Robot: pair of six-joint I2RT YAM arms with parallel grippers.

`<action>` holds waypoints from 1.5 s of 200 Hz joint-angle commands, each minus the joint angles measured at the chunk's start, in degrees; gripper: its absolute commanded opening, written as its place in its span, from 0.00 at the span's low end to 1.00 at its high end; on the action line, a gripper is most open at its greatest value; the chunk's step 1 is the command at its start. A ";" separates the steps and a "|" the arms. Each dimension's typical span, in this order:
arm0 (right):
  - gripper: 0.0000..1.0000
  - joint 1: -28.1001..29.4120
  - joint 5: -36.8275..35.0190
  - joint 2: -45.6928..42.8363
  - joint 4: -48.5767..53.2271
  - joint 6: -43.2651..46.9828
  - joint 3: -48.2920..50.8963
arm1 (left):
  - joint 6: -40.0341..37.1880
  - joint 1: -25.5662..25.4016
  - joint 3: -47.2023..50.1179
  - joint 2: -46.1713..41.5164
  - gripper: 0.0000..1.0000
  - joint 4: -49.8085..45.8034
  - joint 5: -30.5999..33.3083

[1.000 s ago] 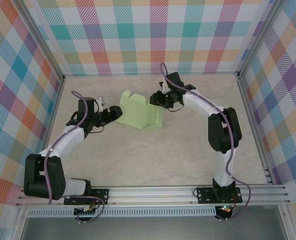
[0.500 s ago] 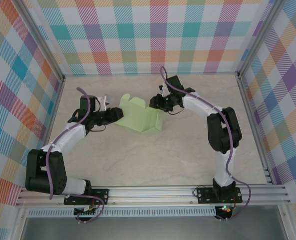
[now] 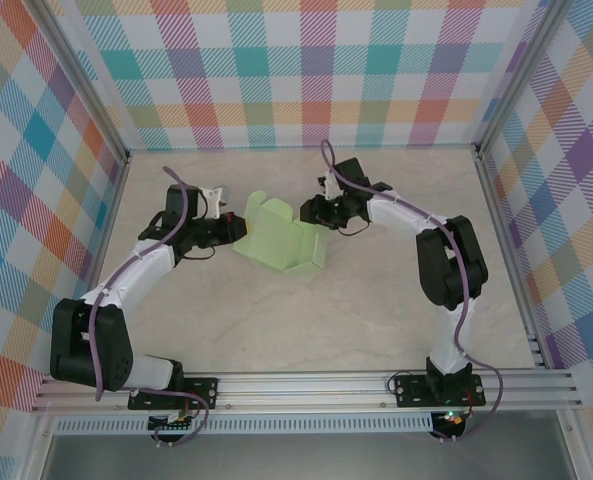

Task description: Fold the paper box

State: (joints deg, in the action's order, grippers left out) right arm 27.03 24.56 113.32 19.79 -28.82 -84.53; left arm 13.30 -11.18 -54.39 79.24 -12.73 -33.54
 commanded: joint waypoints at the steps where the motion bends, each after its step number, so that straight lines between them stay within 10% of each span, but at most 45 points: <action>1: 0.33 0.15 0.36 -2.36 -2.37 1.67 1.26 | -5.60 -1.37 -2.99 0.26 0.00 -4.39 2.01; 67: 0.76 -3.42 2.75 -6.24 0.23 1.54 3.23 | -18.94 -3.45 -9.50 3.94 0.00 -11.70 7.12; 182: 0.70 -15.95 -0.32 -15.82 4.76 10.83 13.39 | -60.49 -13.04 -33.46 23.83 0.05 -32.78 3.33; 223: 0.57 -16.00 2.86 -18.58 -4.90 15.95 21.98 | -61.03 -14.53 -37.29 28.06 0.29 -28.08 1.28; 300: 0.66 -15.57 9.62 -29.87 -20.45 21.61 34.50 | -46.54 -13.35 -31.07 14.46 0.58 -18.42 6.02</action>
State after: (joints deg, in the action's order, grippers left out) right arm 10.66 30.17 88.18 7.14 -12.69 -54.00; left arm -39.94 -25.02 -88.84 102.39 -35.44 -28.73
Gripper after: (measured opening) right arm 0.653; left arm 0.565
